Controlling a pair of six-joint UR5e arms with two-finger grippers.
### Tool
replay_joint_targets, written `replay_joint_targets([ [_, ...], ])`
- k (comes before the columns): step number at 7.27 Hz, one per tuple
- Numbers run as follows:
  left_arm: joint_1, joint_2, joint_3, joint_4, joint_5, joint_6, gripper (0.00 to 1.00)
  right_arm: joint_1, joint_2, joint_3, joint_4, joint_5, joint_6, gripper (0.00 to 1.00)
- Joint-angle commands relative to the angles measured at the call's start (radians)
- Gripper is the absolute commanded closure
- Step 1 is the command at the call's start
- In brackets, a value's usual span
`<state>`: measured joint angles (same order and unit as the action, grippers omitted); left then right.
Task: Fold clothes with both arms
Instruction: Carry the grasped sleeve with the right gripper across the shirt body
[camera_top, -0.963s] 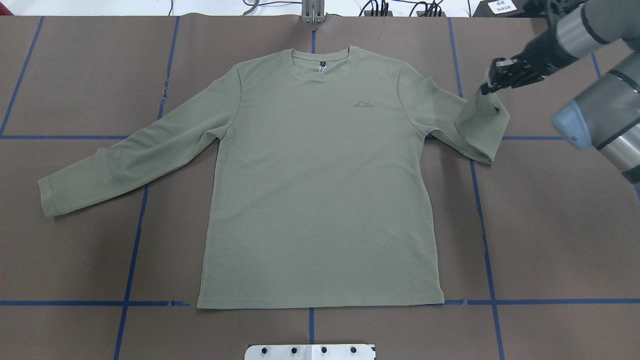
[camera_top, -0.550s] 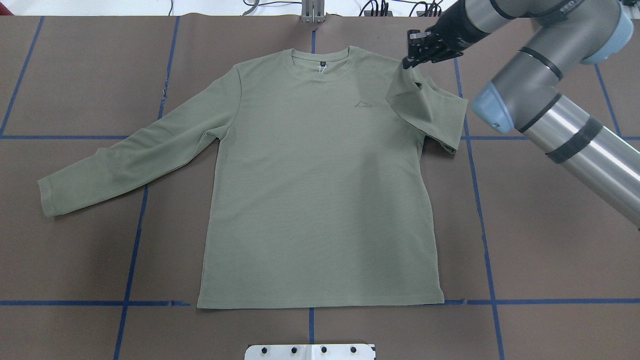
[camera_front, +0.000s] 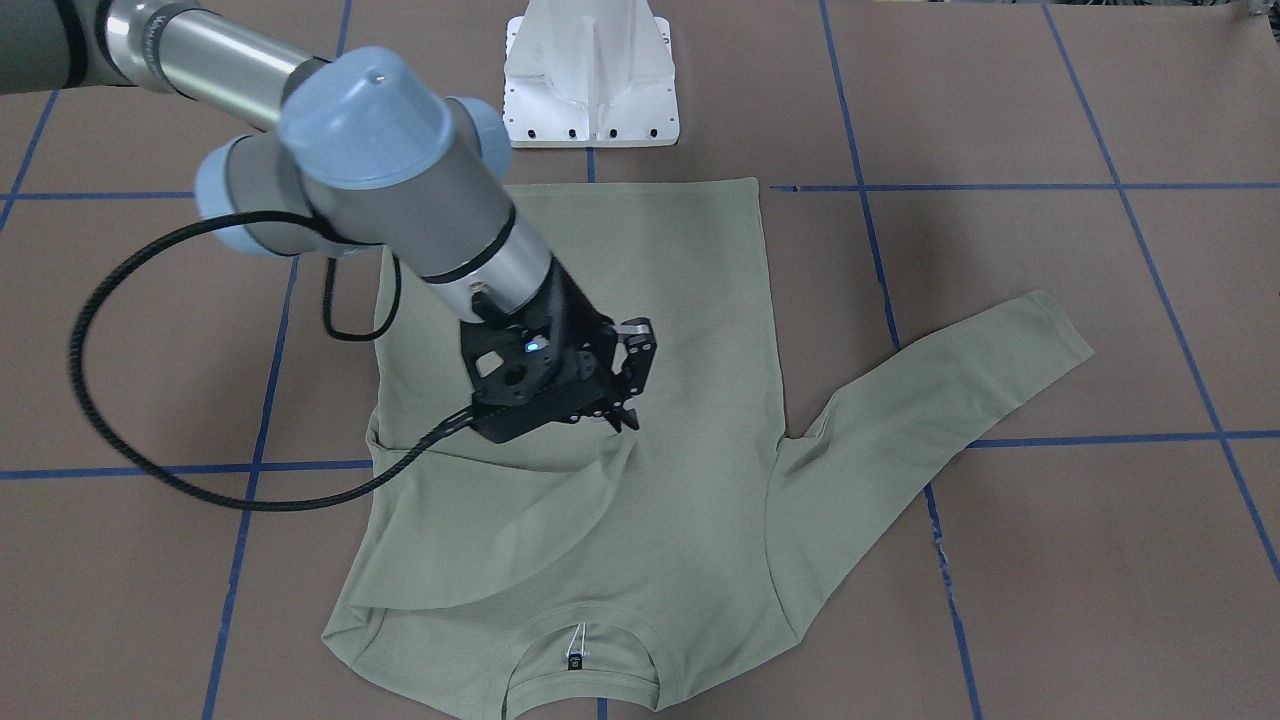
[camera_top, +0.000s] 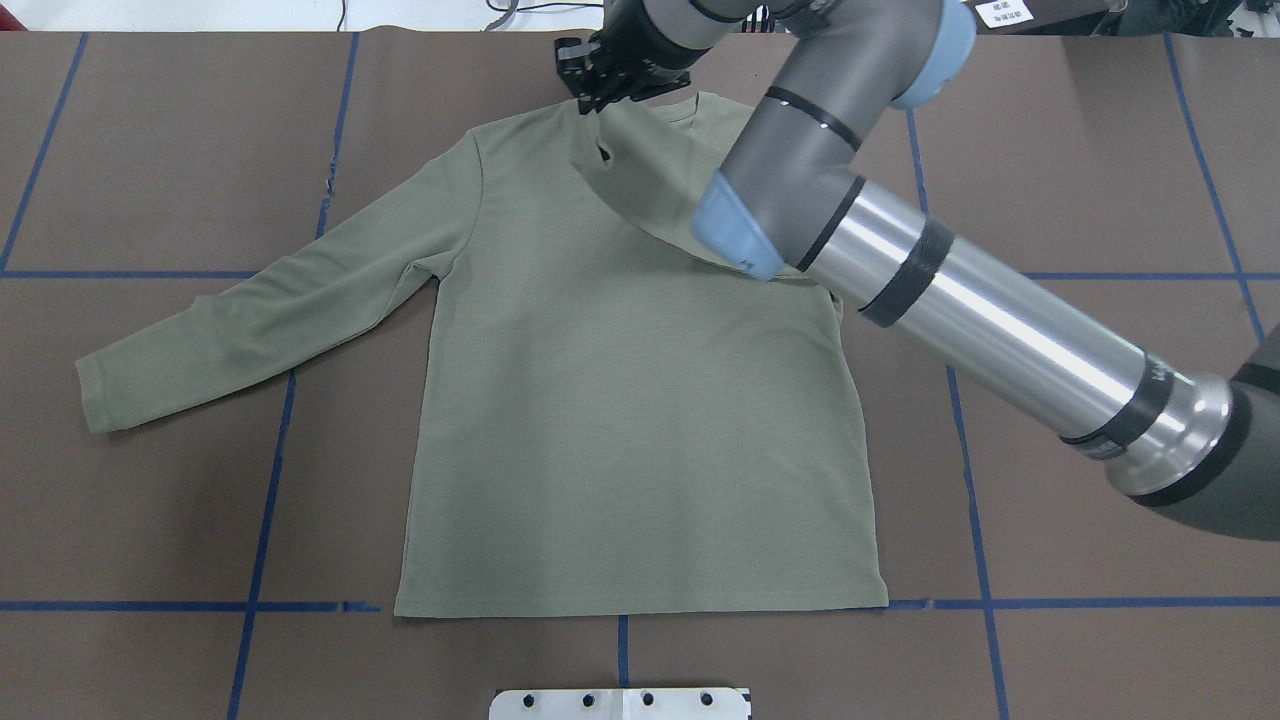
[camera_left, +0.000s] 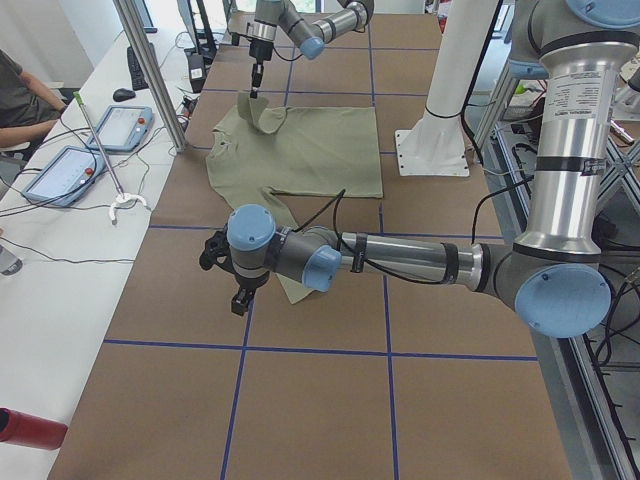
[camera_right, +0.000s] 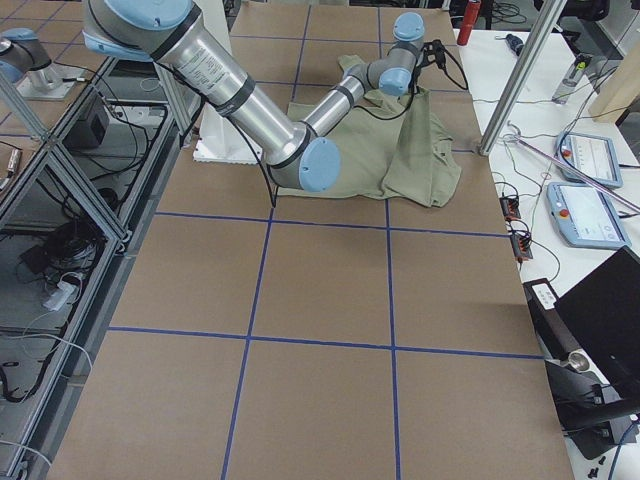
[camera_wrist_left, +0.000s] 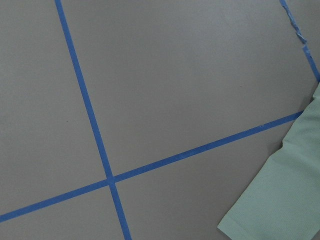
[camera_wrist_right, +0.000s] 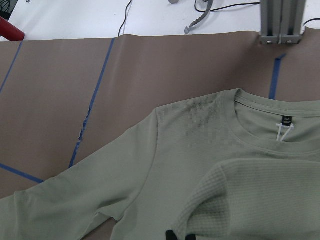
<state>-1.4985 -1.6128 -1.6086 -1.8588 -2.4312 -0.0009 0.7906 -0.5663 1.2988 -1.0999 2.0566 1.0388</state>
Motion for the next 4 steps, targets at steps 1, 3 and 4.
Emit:
replay_joint_targets([
  [1, 0.0, 0.001, 0.001, 0.001, 0.001, -0.002, 0.0, -0.097, 0.046, -0.076, -0.006, -0.104, -0.003, 1.0],
  [3, 0.0, 0.001, 0.001, 0.001, 0.001, -0.001, 0.0, -0.119, 0.061, -0.177, -0.003, -0.111, -0.002, 1.0],
  [4, 0.0, 0.001, -0.002, 0.001, 0.001, -0.002, 0.0, -0.122, 0.104, -0.259, 0.0, -0.113, -0.003, 1.0],
])
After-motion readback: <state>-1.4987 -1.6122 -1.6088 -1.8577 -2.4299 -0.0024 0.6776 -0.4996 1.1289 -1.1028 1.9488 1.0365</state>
